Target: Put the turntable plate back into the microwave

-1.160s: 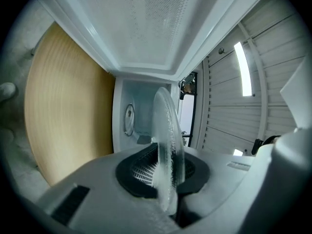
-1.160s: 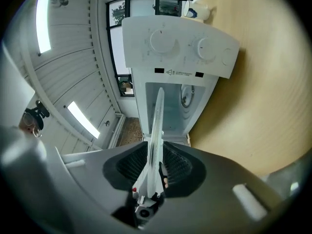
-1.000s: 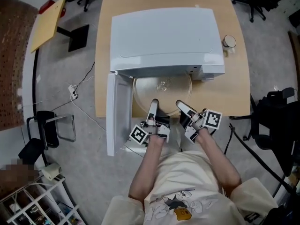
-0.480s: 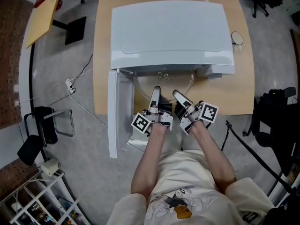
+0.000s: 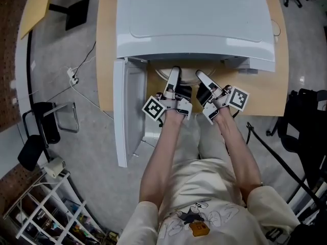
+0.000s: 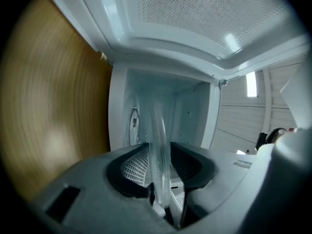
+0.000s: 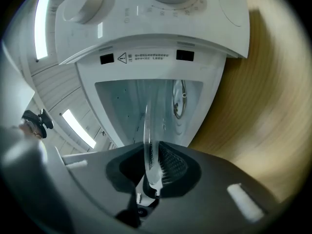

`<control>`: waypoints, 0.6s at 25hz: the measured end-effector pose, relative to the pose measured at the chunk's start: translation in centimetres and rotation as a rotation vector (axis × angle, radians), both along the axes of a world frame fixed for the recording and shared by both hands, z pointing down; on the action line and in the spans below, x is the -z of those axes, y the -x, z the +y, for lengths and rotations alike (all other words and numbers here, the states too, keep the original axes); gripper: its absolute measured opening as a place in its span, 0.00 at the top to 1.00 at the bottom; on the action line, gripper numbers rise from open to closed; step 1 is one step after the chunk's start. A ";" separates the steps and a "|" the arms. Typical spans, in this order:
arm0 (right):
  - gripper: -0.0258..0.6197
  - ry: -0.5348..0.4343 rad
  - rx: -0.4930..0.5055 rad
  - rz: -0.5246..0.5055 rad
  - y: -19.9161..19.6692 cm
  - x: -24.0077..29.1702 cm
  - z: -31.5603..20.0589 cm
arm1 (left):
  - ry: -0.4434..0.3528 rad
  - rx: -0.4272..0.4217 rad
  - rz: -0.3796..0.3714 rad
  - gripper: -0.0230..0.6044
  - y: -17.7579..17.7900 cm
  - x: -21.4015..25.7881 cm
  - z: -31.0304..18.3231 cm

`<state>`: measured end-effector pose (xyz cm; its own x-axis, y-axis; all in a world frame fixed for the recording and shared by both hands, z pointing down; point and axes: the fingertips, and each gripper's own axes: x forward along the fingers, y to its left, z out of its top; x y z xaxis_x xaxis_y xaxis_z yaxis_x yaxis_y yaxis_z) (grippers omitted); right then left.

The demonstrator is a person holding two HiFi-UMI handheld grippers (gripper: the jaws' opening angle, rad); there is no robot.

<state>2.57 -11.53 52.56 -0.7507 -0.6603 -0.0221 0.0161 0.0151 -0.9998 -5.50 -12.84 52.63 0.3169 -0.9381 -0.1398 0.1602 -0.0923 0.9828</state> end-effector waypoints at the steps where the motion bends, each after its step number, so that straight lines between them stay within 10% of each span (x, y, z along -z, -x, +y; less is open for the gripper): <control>1: 0.87 0.002 -0.003 -0.004 -0.1 -0.3 -0.4 | 0.018 0.000 -0.001 0.74 0.0 -0.4 -0.1; 15: 0.87 -0.027 -0.076 0.011 0.8 -1.6 -6.2 | 0.065 0.010 -0.003 0.88 1.4 -2.3 -3.0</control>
<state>1.80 -17.76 54.12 -0.6985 -0.7148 -0.0334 0.0033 0.0434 -0.9991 -6.91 -15.88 54.91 0.3078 -0.9483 -0.0778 0.1564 -0.0302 0.9872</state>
